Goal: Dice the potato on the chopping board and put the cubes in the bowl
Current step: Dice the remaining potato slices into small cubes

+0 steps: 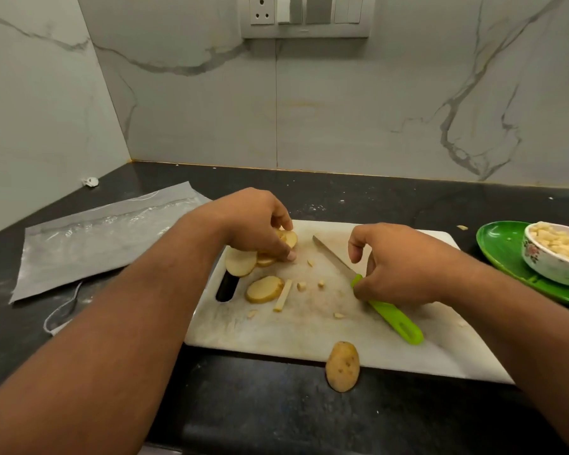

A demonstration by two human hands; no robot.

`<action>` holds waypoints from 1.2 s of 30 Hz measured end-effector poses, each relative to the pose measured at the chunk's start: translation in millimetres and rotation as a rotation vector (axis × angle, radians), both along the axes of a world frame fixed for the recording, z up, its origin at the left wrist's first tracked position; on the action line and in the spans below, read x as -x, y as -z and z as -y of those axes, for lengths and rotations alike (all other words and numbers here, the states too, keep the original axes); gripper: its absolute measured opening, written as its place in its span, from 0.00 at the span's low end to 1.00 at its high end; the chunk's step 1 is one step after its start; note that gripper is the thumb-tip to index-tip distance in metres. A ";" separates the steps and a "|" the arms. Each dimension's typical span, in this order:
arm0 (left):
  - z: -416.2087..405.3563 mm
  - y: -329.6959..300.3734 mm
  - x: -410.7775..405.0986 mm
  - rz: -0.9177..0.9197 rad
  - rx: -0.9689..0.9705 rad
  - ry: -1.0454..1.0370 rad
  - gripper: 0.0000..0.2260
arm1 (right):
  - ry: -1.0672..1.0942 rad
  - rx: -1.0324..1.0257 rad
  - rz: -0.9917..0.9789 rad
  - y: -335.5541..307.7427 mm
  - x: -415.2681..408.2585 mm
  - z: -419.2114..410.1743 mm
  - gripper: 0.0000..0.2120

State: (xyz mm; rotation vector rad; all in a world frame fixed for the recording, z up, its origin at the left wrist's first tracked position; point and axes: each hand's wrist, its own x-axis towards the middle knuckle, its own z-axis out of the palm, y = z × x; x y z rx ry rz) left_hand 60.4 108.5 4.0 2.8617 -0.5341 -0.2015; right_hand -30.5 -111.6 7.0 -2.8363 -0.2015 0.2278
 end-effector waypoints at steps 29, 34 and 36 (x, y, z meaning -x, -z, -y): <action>39.7 14.0 14.2 0.155 0.023 0.156 0.22 | 0.214 0.063 0.207 -7.4 26.5 43.6 0.14; 41.0 20.4 6.2 0.251 0.086 0.128 0.11 | 0.391 0.260 0.270 10.1 80.8 28.4 0.17; 43.6 21.1 8.2 0.261 0.092 0.119 0.11 | 0.376 0.241 0.246 18.1 95.9 10.4 0.18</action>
